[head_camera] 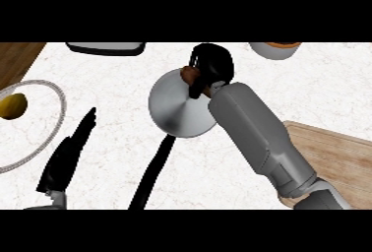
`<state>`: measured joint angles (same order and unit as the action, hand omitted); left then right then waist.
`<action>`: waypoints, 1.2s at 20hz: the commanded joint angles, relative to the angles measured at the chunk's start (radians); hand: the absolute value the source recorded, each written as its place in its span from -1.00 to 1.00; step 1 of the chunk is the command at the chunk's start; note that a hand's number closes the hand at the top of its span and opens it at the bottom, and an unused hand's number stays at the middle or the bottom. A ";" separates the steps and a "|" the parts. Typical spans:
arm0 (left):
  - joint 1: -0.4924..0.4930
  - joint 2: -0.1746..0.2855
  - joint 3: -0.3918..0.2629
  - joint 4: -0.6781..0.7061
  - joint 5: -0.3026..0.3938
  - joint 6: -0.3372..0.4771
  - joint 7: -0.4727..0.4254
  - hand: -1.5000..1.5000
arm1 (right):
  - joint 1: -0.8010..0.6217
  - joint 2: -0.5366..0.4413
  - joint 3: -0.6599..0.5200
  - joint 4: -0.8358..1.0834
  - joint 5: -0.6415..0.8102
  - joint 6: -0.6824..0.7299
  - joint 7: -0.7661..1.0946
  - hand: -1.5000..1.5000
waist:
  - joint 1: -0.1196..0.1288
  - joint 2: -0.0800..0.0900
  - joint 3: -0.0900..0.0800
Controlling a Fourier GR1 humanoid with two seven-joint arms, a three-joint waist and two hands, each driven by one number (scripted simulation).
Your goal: Pick the sweet potato from the cutting board and place it in the pan
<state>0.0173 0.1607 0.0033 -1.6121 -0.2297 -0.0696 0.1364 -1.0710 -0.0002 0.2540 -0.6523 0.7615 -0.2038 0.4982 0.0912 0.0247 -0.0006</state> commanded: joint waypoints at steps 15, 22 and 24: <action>-0.089 -0.042 -0.040 0.068 -0.038 0.021 0.011 0.00 | -0.024 0.000 -0.134 0.118 -0.575 -0.348 -0.276 -1.00 | 0.046 0.012 0.002; -0.034 -0.012 -0.007 0.038 -0.026 0.015 0.006 0.00 | -0.032 0.000 -0.242 0.184 -0.664 -0.570 -0.394 -1.00 | -0.001 0.000 0.002; -0.021 -0.002 0.024 0.066 -0.023 0.031 -0.037 0.00 | 0.001 0.000 -0.279 0.187 -0.695 -0.591 -0.452 -1.00 | -0.025 -0.004 0.001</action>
<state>-0.0255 0.1473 0.0011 -1.5650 -0.2503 -0.0542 0.1349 -1.0829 -0.0001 0.0289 -0.4846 0.1160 -0.7179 0.1200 0.0970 0.0264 0.0011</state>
